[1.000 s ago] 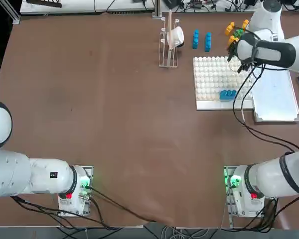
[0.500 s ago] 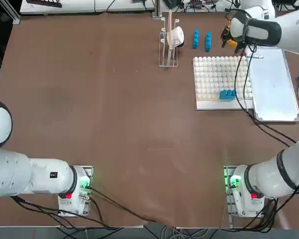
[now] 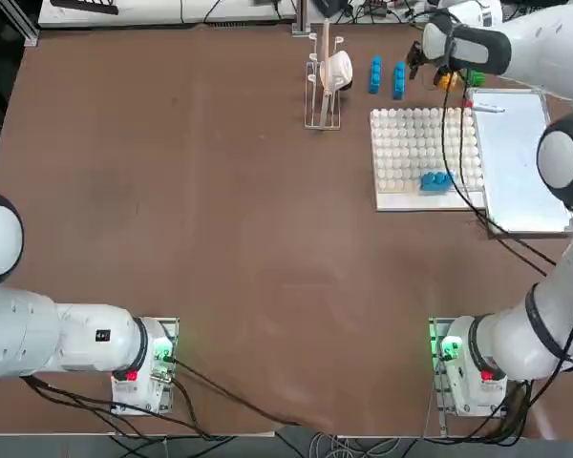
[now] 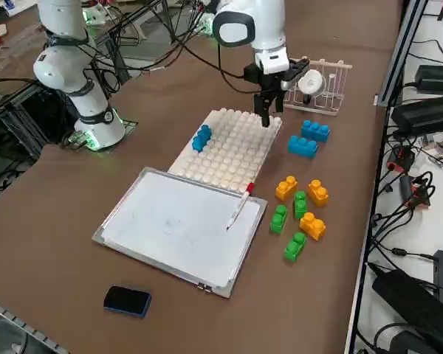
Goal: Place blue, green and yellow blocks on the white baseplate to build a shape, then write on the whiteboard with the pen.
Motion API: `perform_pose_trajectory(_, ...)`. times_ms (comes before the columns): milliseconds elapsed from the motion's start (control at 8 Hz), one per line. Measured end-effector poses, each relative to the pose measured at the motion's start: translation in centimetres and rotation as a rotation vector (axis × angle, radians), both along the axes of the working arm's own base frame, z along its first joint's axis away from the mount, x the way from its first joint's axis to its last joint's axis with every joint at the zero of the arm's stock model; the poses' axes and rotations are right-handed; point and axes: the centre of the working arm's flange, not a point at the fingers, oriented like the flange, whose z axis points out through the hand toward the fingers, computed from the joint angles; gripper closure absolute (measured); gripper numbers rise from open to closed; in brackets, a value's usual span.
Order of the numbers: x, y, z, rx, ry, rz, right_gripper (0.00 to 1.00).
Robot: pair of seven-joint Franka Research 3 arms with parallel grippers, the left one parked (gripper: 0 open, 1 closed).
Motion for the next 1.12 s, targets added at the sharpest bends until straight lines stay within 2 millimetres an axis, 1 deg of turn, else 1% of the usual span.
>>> perform_pose_trajectory(250,2.0,0.1,-0.2,0.009,-0.005,0.036,0.0)
perform_pose_trajectory(500,3.5,-1.0,-1.1,0.001,-0.002,0.051,0.0)
perform_pose_trajectory(625,4.0,-1.7,-1.6,-0.002,0.002,0.044,0.0)
perform_pose_trajectory(750,4.5,-2.8,-1.8,-0.007,0.003,0.059,0.0)
perform_pose_trajectory(875,5.0,-4.4,-2.0,-0.017,0.009,0.123,0.0)
perform_pose_trajectory(1125,5.8,-7.8,-3.1,-0.035,0.024,0.259,0.0)
